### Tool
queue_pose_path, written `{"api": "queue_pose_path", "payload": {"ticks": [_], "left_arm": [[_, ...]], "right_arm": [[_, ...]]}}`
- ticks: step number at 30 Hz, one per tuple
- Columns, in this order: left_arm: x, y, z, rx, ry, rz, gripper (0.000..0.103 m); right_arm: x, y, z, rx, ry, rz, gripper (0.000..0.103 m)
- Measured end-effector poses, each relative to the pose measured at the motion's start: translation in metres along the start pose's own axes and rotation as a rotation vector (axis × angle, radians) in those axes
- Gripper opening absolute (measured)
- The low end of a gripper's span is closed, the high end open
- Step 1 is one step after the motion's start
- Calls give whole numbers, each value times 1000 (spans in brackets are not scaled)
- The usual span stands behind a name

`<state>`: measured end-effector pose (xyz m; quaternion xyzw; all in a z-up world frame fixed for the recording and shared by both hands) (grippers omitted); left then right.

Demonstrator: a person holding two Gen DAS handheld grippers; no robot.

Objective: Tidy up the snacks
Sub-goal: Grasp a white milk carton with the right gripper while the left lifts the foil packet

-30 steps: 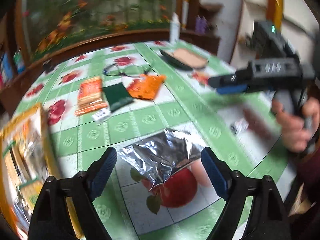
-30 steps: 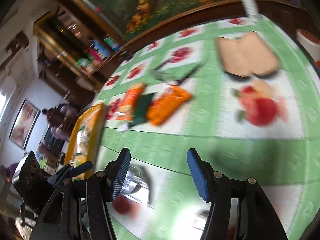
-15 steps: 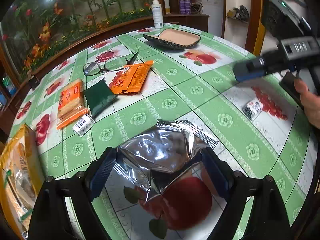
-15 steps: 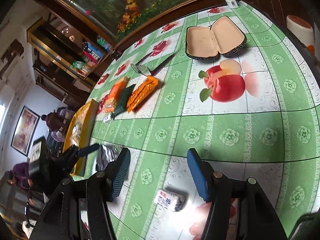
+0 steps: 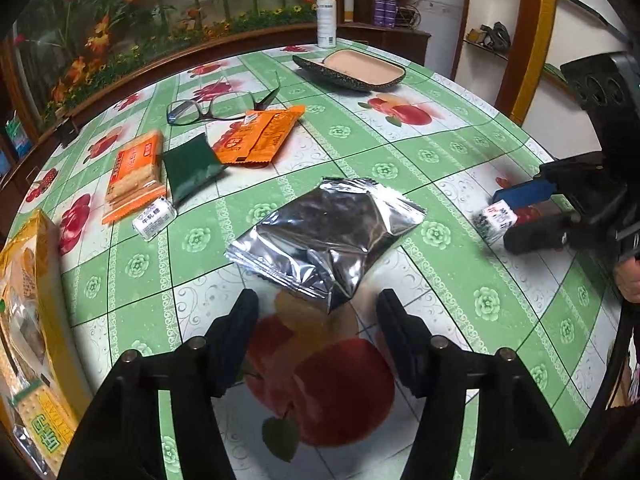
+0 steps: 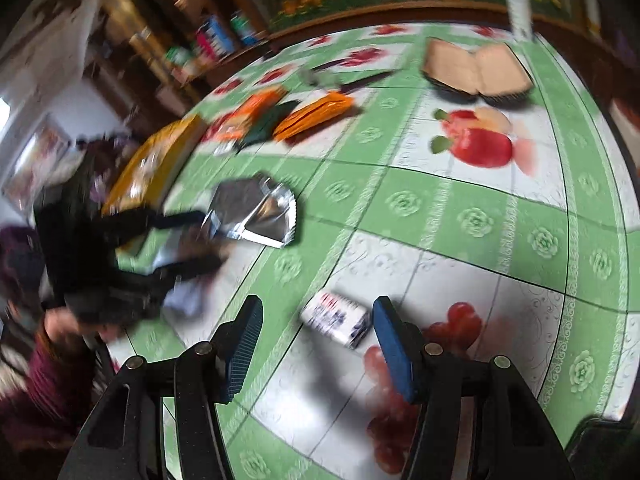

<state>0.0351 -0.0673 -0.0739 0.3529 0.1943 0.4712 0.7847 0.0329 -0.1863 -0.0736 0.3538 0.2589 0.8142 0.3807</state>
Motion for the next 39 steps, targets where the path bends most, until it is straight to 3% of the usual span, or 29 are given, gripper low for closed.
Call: {"api": "queue_pose_path", "payload": {"ticks": [3,6,8,13,17,23,26,28,31,32,34,35,36,39], "left_arm": [[1,8,8,-34,-42,35,83],[0,10,15,-40,-75,44,83],[-1,6,19,-35,-91,41,83],[1,-17,27,1,-103,51,83],[0,-29,29,-5,-73,32,82],[1,-24,26,-15,-4,56,48],[4,-16,20,-19,29,60,42],[6,-13,15,-10,44,53,30],[9,-9,9,-4,59,28,29],[8,-5,10,-13,46,30,31],[8,5,16,-49,16,48,50],[8,8,19,-63,12,56,76],[8,13,25,-88,8,63,92],[2,19,43,-139,-22,40,93]], "right_arm": [[8,0,-5,9,77,-21,61],[17,-4,-15,31,174,-51,48],[21,-5,-19,36,235,-83,33],[18,-3,-21,32,262,-129,23],[16,-3,-19,22,229,-116,22],[17,-9,-12,16,195,-118,22],[21,-12,-9,12,200,-125,22],[24,-15,-8,13,205,-122,22],[31,-21,-4,14,206,-118,22],[31,-22,-2,13,205,-121,22],[31,-23,1,7,198,-121,22],[29,-23,3,2,189,-120,22],[26,-23,5,-4,172,-116,22],[15,-22,7,-8,119,-107,22]]}}
Point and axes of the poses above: each gripper's, at about its wrist camera, not at the fingertips, and y roughly against the way its jaws point, x to its left, z to its top, the point moved 10 cm from there along -y, roughly the way its jaws point, and after that the axes turned 6 degrees about -x, right-handed, at the moved point
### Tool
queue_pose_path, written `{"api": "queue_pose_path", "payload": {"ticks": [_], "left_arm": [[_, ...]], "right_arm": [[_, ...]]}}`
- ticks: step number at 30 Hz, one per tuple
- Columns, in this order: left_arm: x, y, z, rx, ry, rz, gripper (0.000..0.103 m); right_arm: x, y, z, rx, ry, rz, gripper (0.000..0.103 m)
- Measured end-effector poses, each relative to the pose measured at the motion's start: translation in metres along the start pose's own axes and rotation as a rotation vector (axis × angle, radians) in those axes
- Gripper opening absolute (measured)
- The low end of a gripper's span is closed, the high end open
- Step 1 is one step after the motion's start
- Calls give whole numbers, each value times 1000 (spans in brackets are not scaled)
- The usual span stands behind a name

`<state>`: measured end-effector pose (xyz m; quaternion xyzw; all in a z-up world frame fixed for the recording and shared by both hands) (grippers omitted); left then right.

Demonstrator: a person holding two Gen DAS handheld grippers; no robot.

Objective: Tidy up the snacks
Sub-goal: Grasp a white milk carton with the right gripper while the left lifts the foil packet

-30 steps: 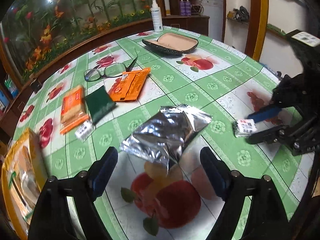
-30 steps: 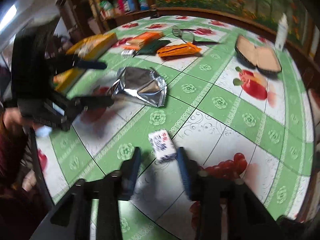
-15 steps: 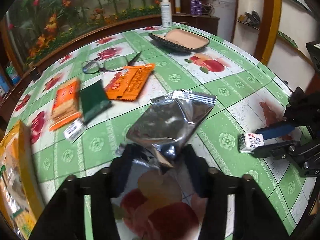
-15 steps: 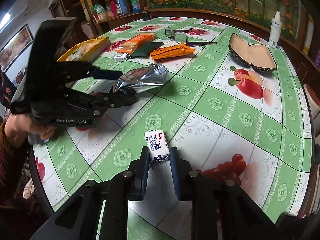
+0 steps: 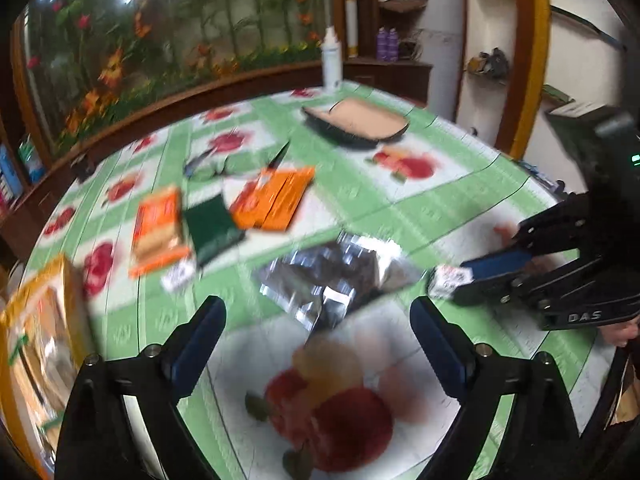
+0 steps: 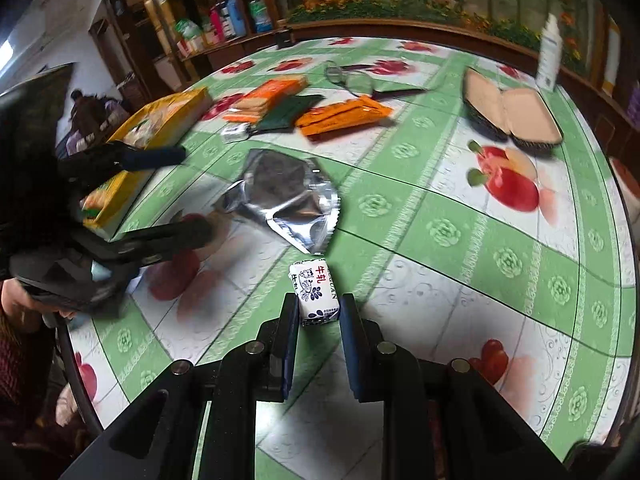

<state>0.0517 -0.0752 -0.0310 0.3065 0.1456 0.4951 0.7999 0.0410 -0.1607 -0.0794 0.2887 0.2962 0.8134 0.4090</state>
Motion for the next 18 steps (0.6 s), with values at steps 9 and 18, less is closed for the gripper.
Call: {"api": "queue_pose_path", "payload": {"ticks": [9,18], "left_arm": [[-28,-51,3,115,-242,-35,93],[-11,-64,-4,115,-104,5,64]], "right_arm": [[-19,6,1,-14,-98,39,21],[-24,7,2,-14,-146,71,21]]}}
Point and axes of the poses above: each gripper's, at about its wrist camera, not at the fingertips, and y roughly against the way its jaws point, x to its left, z to its top, the point moved 10 cm from there along -y, roughly the way its jaws point, and after that the axes turned 6 degrees about -x, right-handed, at the moved point
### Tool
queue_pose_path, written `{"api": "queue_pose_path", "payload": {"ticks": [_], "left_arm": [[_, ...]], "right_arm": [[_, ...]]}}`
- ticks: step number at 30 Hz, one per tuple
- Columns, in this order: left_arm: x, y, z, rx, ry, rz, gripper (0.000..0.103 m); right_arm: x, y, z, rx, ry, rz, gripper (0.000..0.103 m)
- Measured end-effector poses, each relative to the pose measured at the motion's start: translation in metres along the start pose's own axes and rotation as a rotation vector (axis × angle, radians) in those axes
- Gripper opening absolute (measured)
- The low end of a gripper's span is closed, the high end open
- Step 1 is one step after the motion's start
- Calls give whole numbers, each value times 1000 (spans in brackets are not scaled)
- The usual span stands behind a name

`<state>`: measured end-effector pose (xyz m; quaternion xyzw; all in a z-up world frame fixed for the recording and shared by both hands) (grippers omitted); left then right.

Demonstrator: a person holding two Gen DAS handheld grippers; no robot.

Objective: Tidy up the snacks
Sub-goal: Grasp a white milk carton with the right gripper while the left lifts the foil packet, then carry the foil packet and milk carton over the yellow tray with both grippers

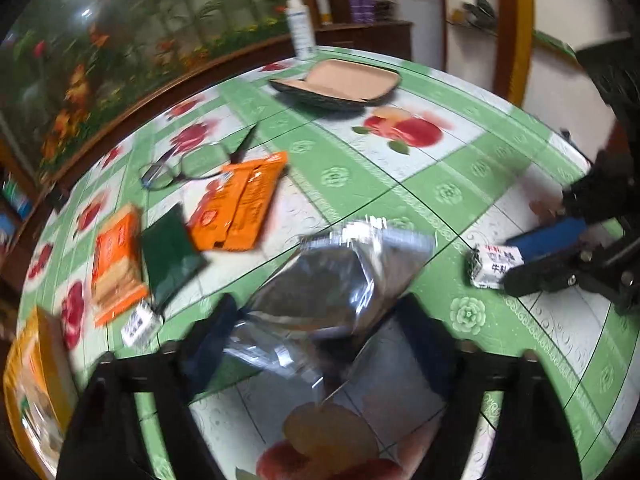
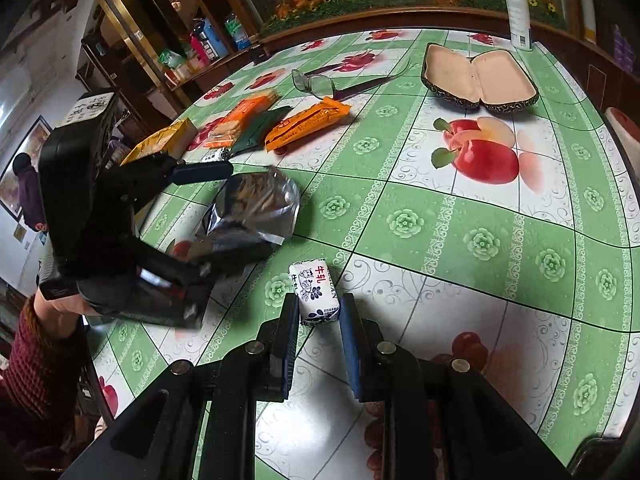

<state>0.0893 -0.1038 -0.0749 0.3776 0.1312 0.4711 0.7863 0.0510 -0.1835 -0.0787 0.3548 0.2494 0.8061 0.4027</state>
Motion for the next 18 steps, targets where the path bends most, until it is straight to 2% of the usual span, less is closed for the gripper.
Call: {"api": "queue_pose_path", "payload": {"ticks": [1,5,18], "left_arm": [[1,2,-2,3,29,0,63],[0,8,-5,1,38,35,58],[5,48,-10,-95,216,-8,52]], "right_arm": [[0,0,0,0,1,1,21],[4,-1,0,0,10,4,21],[6,3,5,-36,-8,26,21]]}}
Point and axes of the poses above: each gripper's, at about its wrist camera, not at the fingertips, and y roughly against the way its jaws point, x to its left, z to its top, the point moved 10 cm from there along -y, roughly the way its jaws point, and after that the axes turned 6 degrees about -x, right-handed, at the moved point
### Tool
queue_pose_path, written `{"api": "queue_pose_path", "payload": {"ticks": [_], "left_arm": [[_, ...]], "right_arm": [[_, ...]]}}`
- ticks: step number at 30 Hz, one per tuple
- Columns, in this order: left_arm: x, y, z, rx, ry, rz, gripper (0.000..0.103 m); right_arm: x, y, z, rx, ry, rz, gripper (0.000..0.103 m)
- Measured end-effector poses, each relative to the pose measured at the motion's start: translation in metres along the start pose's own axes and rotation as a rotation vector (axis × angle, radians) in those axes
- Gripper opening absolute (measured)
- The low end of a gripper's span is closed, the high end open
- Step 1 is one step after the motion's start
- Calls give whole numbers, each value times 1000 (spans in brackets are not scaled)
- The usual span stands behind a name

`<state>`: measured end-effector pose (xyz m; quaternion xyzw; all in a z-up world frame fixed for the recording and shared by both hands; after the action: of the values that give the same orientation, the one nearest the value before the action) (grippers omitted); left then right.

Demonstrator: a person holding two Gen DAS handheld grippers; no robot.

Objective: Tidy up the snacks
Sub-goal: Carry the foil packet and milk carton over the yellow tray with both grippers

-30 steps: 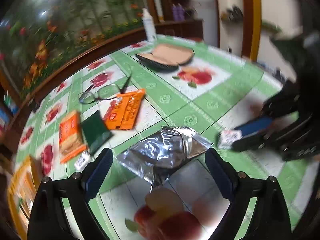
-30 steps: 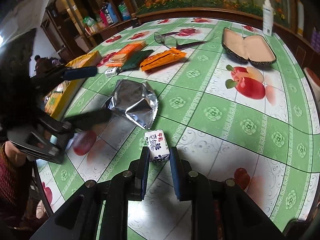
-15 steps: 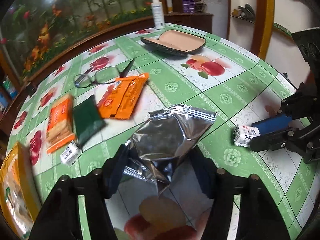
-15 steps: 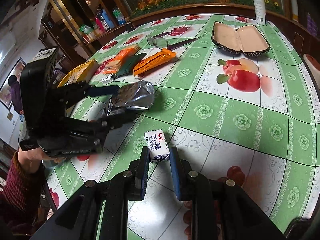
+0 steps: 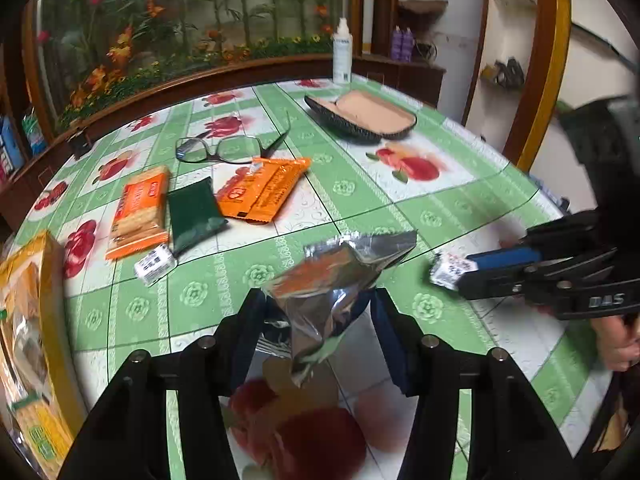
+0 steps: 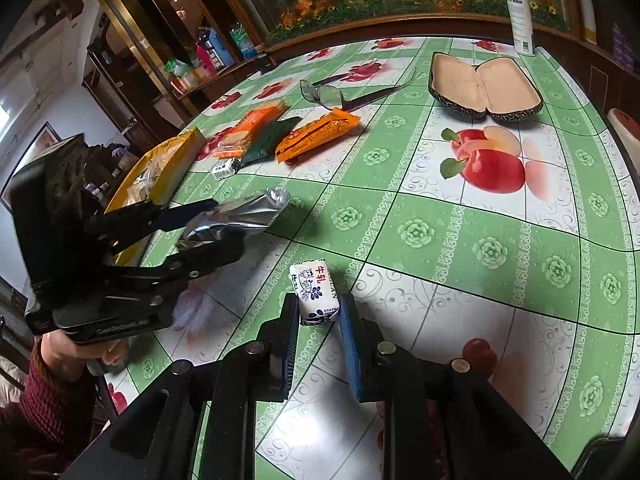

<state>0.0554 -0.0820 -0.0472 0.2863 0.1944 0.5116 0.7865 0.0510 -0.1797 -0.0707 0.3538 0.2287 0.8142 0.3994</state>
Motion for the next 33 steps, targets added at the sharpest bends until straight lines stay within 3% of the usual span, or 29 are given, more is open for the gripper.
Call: {"api": "queue_pose_path", "payload": {"ticks": [5,14,16,19,20,21,30,31,32,33], "left_arm": [[7,24,4,-42,50,-18,35],[18,37,-11,-36,75,-26,35],[20,41,-14,-41,80,-21,38],[20,44,-18,-36,90,-46,61],[21,44,-18,-35,87,-38,74],[21,45,-18,-41,79,-24,80],[14,21,-4,-13,42,9,80],[13,16,-4,-5,40,12,78],[12,11,-4,4,43,12,66],[11,4,-4,21,49,10,42]], "right_arm": [[-1,0,1,-10,-18,-1,21],[15,-9,-4,9,8,-5,21],[16,-11,-3,8,2,-7,21],[13,-12,-3,5,-15,-1,21],[12,-11,-3,5,-16,-3,21],[12,-11,-3,6,-16,-3,21],[14,-7,0,-9,-20,26,21],[14,-6,0,-8,-24,27,21],[13,-6,0,-8,-27,27,21],[12,-6,1,-9,-30,26,21]]}}
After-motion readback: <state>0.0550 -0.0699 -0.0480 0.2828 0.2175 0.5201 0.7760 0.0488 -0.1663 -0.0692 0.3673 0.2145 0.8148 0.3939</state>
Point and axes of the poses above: each gripper's, at about its wrist camera, not at the fingertips, and y roughly against the way its jaws point, x to its left, z to its top, the point moved 10 cm from there along -y, roughly the way its jaws point, and after that the axes turned 6 degrees about -x, right-handed, at the moved point
